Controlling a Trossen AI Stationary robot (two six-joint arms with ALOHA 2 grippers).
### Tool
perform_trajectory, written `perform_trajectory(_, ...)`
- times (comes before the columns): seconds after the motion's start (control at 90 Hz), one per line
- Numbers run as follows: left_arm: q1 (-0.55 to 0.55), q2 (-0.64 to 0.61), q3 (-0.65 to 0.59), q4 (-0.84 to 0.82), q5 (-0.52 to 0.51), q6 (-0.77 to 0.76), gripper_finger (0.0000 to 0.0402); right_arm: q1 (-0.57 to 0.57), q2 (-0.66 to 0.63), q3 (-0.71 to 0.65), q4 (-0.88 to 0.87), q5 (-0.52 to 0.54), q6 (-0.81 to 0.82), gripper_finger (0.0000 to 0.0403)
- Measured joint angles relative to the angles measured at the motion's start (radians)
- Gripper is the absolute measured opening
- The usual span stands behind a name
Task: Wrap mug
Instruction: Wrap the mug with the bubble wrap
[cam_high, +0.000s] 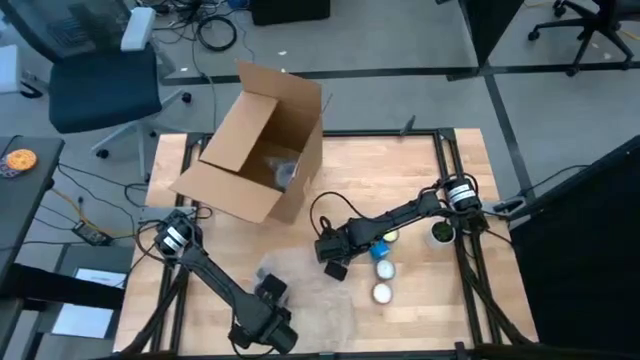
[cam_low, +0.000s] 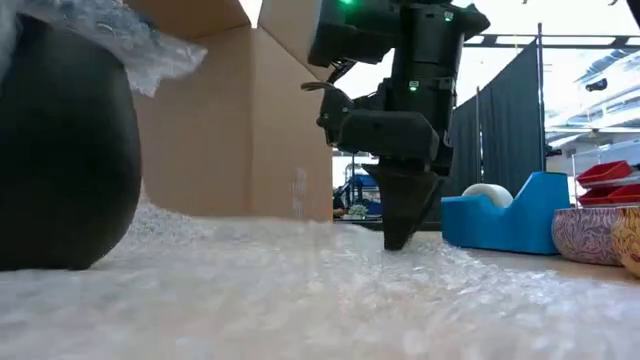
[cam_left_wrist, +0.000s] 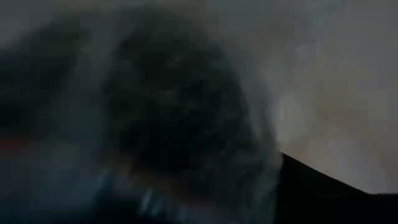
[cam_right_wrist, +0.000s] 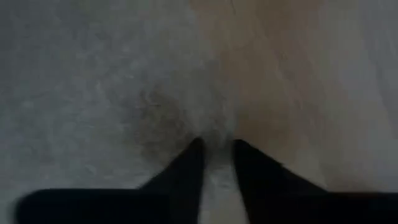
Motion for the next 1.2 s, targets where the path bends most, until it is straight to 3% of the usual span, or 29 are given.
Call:
perform_trajectory(0.2,0.009,-0.045,0.001,0.022,-0.009,-0.070,0.0162,0.000,0.009,0.047,-0.023,0.023,-0.031,0.0002)
perform_trajectory(0.5,0.008,-0.092,0.003,-0.031,0.022,-0.169,0.0228,-0.006,0.009,0.067,-0.043,0.023,-0.072,0.0000)
perform_trajectory(0.656,-0.010,-0.177,0.017,-0.072,-0.001,-0.295,0.0241,-0.006,-0.016,0.068,-0.015,0.023,-0.092,0.0000)
perform_trajectory(0.911,-0.113,-0.307,0.018,-0.111,-0.233,-0.590,0.0241,0.029,-0.146,0.069,0.163,0.036,-0.159,0.0000)
perform_trajectory(1.011,-0.145,-0.307,0.009,-0.097,-0.275,-0.651,0.0241,0.040,-0.183,0.070,0.272,0.008,-0.200,0.0000)
perform_trajectory(1.2,-0.160,-0.305,-0.140,0.015,-0.278,-0.686,0.0241,0.060,-0.202,0.070,0.490,-0.083,-0.258,0.0000)
